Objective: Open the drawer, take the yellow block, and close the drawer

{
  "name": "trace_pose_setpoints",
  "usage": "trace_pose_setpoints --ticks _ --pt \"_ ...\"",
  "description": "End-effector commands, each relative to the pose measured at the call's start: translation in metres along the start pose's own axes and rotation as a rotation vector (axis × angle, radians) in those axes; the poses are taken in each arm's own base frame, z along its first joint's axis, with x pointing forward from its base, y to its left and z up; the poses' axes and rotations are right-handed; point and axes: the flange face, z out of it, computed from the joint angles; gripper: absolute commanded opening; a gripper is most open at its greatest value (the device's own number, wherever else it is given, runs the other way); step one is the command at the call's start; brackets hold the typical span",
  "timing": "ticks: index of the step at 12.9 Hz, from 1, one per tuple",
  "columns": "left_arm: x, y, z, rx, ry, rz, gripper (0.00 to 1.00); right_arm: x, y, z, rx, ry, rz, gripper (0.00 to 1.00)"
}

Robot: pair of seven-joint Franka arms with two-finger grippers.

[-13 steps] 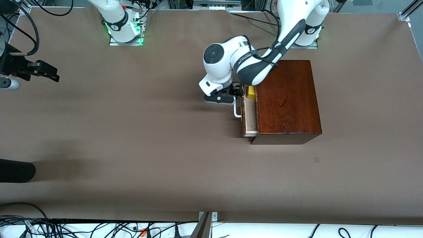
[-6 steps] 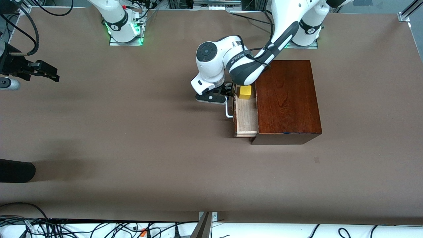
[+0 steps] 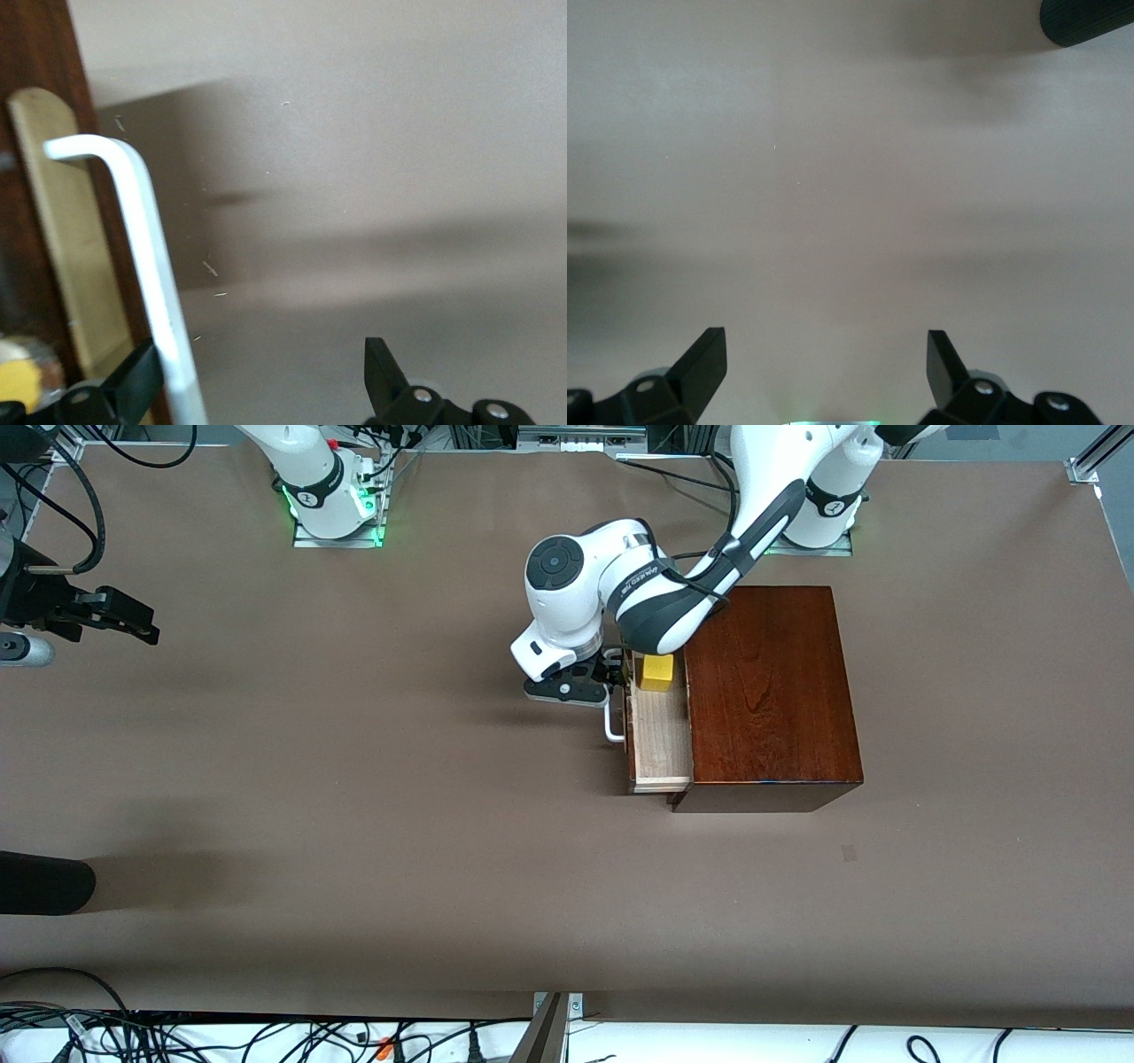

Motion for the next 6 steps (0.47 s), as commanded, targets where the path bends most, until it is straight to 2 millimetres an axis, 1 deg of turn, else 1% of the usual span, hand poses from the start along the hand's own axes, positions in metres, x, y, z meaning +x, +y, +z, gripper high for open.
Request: trace_pose_setpoints --ticks 1,4,5,6 --pt "-0.005 -0.01 -0.048 0.044 0.002 0.034 1.0 -0.004 0.001 -0.007 0.001 0.002 0.012 1.0" --pt "0.001 -0.026 -0.091 0.083 -0.064 0.089 1.0 -0.003 -0.001 -0.007 0.004 0.005 0.012 1.0" --pt "0.005 -0.038 -0.112 0.082 -0.081 0.093 1.0 -0.003 -0.002 -0.008 0.012 0.007 0.011 1.0" --pt "0.009 -0.055 -0.126 0.093 -0.106 0.088 1.0 -0.003 -0.004 -0.009 0.025 0.012 0.012 1.0"
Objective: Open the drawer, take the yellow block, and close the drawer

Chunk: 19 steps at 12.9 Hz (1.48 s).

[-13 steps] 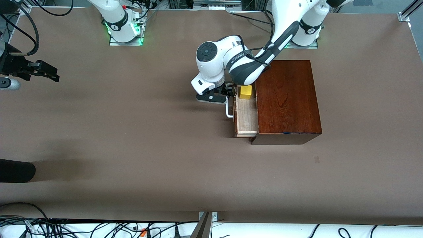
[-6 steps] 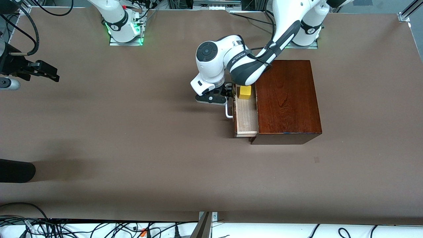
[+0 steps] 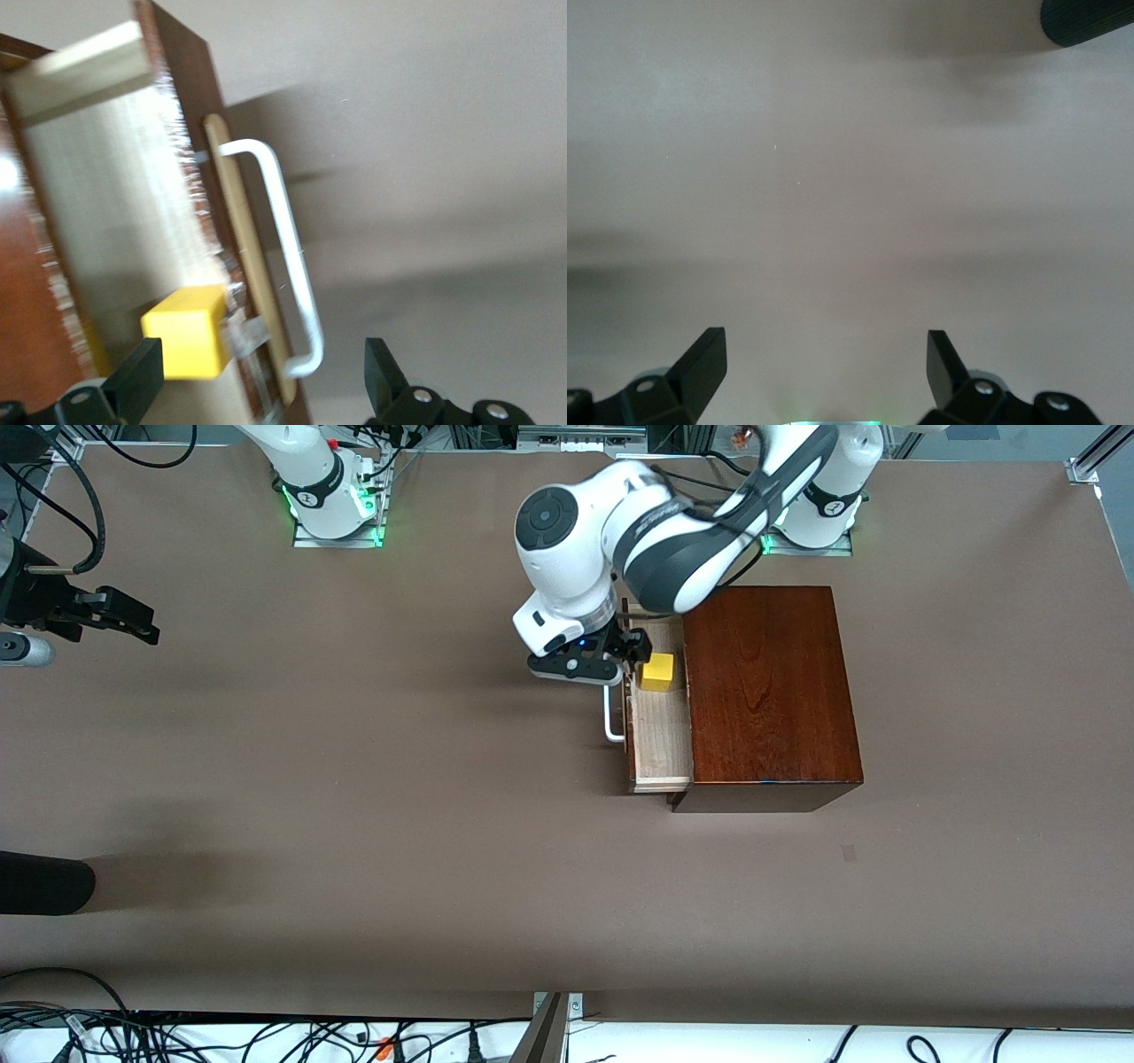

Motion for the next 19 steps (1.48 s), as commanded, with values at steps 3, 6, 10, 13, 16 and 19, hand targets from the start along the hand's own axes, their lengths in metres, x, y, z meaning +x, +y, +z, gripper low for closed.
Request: trace_pose_setpoints --ticks 3,6,10,13,16,19 --pt "0.019 -0.116 -0.073 -0.034 -0.03 -0.115 1.0 -0.003 -0.014 -0.021 0.137 0.03 0.077 1.0" --pt "0.037 -0.227 -0.086 -0.14 -0.104 -0.294 1.0 -0.005 -0.059 -0.023 0.139 0.02 0.208 1.0" --pt "0.026 -0.352 -0.099 -0.239 -0.098 -0.307 1.0 -0.018 -0.144 -0.021 0.104 0.009 0.372 1.0" --pt "-0.004 -0.437 -0.08 -0.294 -0.072 -0.149 1.0 -0.028 -0.205 -0.023 0.106 0.003 0.586 1.0" --pt "-0.031 -0.491 -0.074 -0.282 -0.002 -0.19 1.0 -0.038 -0.263 -0.023 0.144 0.026 0.842 1.0" --pt "-0.055 -0.519 -0.083 -0.262 0.041 -0.248 1.0 -0.057 -0.34 -0.011 0.153 0.015 1.081 1.0"
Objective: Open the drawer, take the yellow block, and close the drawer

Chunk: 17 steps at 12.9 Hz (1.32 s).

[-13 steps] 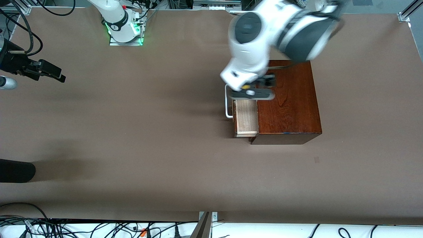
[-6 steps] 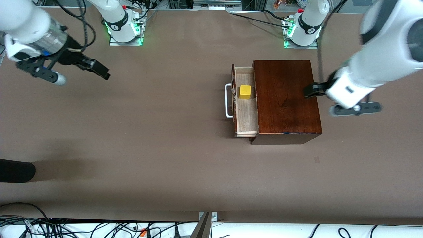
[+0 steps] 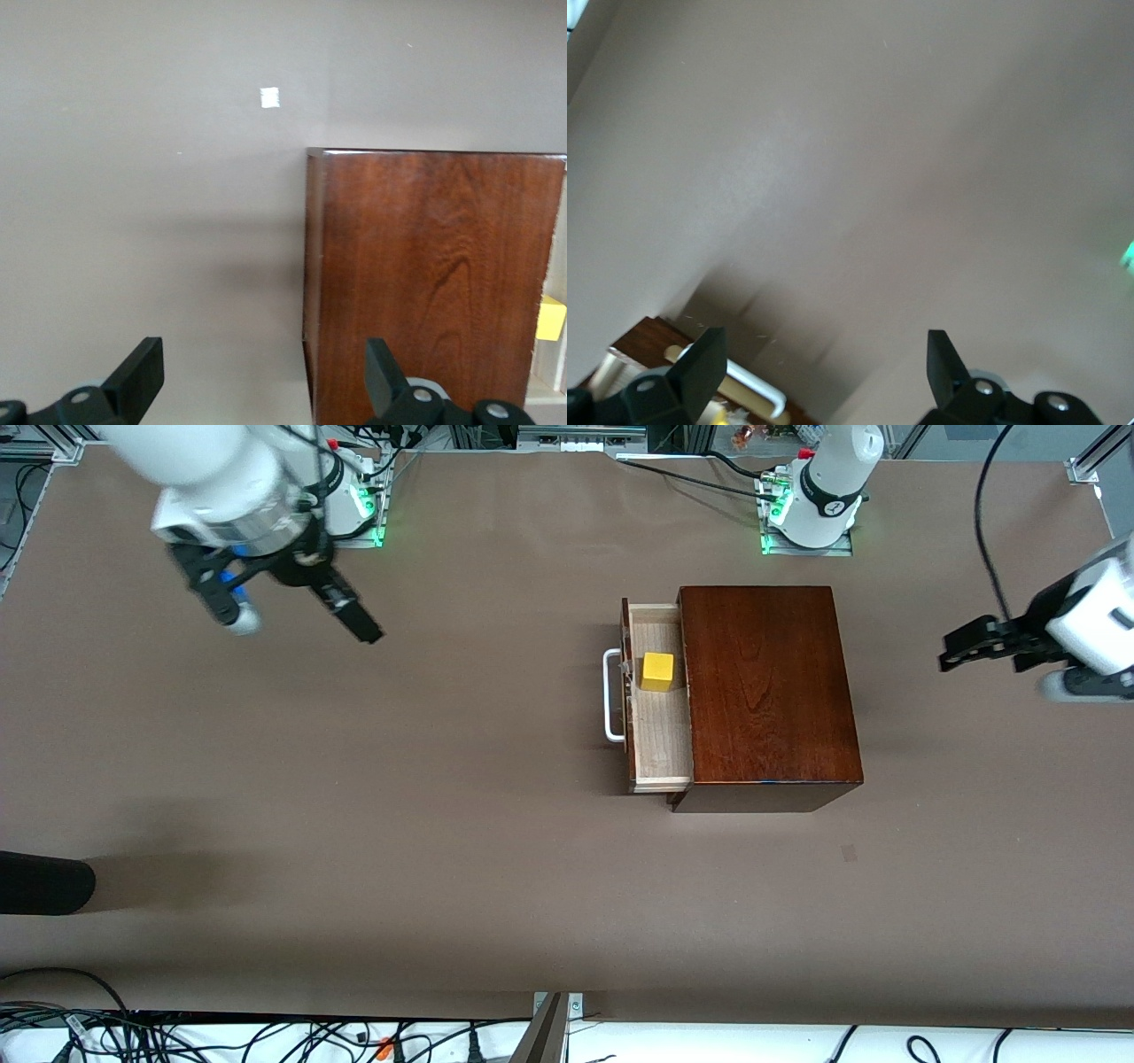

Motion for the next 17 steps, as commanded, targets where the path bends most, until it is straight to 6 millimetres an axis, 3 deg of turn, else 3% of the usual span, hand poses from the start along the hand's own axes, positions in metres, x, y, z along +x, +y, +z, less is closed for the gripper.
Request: trace_pose_setpoints --ticks 1,4,8,12,17 --pt "-0.023 -0.003 -0.011 0.053 0.042 0.022 1.0 -0.061 -0.031 0.015 0.005 0.025 0.198 1.0" --pt "-0.026 -0.003 -0.011 0.078 0.02 0.026 1.0 -0.132 -0.059 0.055 -0.016 0.025 0.411 1.0" --pt "-0.025 -0.003 -0.01 0.087 0.003 0.028 1.0 -0.191 -0.096 0.095 0.016 -0.021 0.592 1.0" --pt "-0.027 -0.003 -0.015 0.085 -0.004 0.027 1.0 -0.259 -0.118 0.155 0.076 -0.016 0.663 1.0" --pt "-0.026 0.016 -0.022 0.09 -0.007 0.058 1.0 -0.297 -0.128 0.205 0.119 -0.063 0.732 1.0"
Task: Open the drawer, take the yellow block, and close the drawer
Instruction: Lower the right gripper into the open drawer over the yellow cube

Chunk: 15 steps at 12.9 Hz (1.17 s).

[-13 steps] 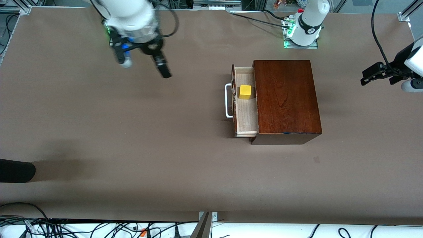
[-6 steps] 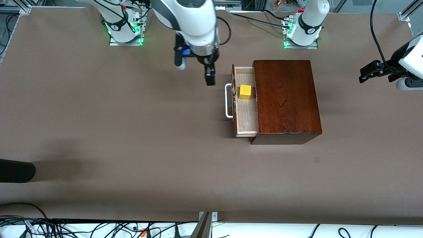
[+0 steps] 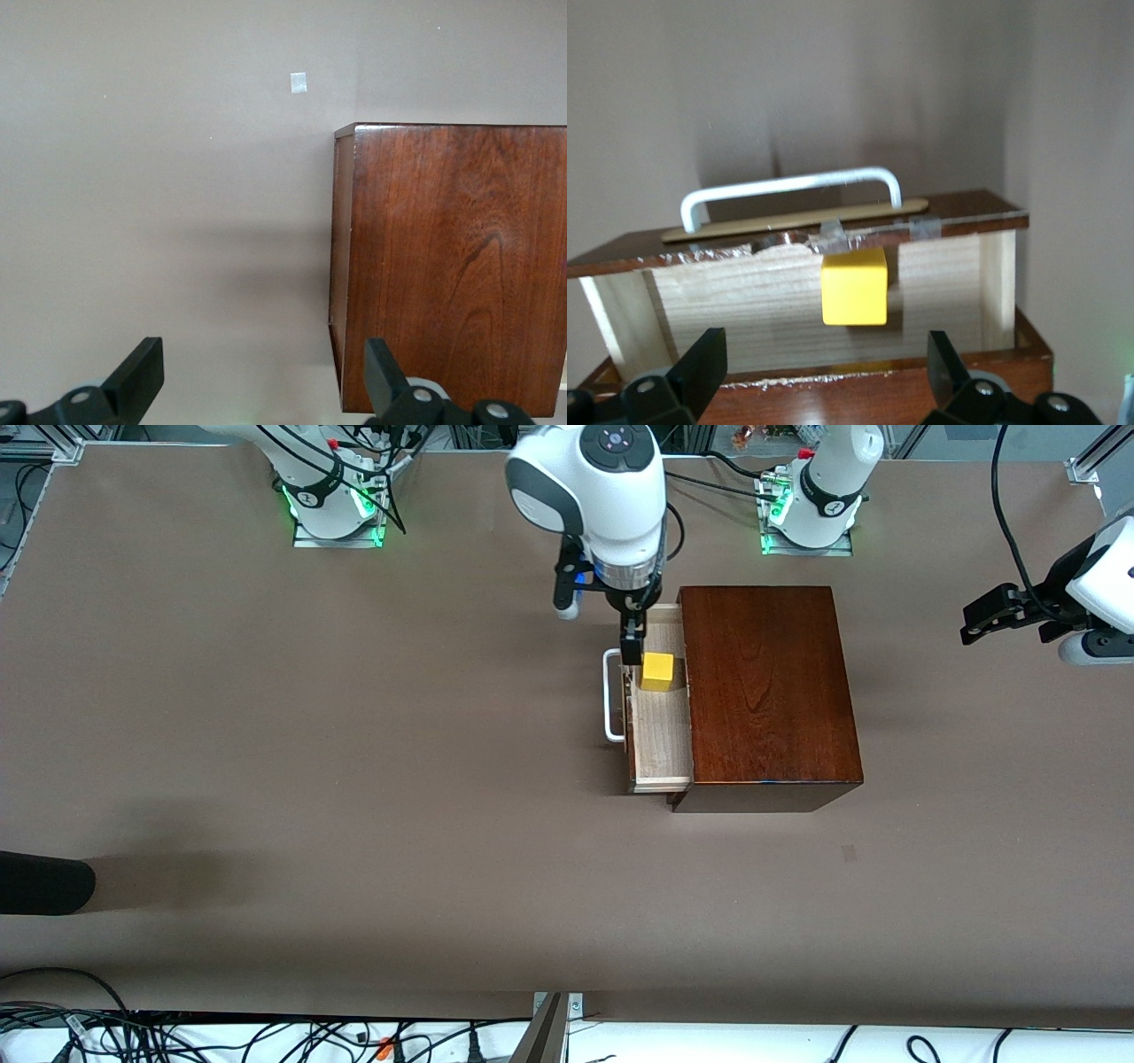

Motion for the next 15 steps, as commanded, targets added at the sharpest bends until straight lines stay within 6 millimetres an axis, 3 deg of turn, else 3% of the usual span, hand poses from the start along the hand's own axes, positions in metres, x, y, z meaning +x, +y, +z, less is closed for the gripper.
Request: trace_pose_setpoints --ticks 1,8,15 --pt "-0.002 0.011 -0.012 0.026 -0.004 0.038 1.0 -0.015 0.006 0.015 0.034 -0.017 0.026 1.0" --pt "-0.002 0.011 -0.012 0.024 -0.004 0.036 1.0 -0.02 0.021 0.079 0.04 0.032 -0.002 1.0" --pt "-0.003 0.013 -0.013 0.024 -0.002 0.038 1.0 -0.019 0.025 0.117 0.055 0.057 -0.027 1.0"
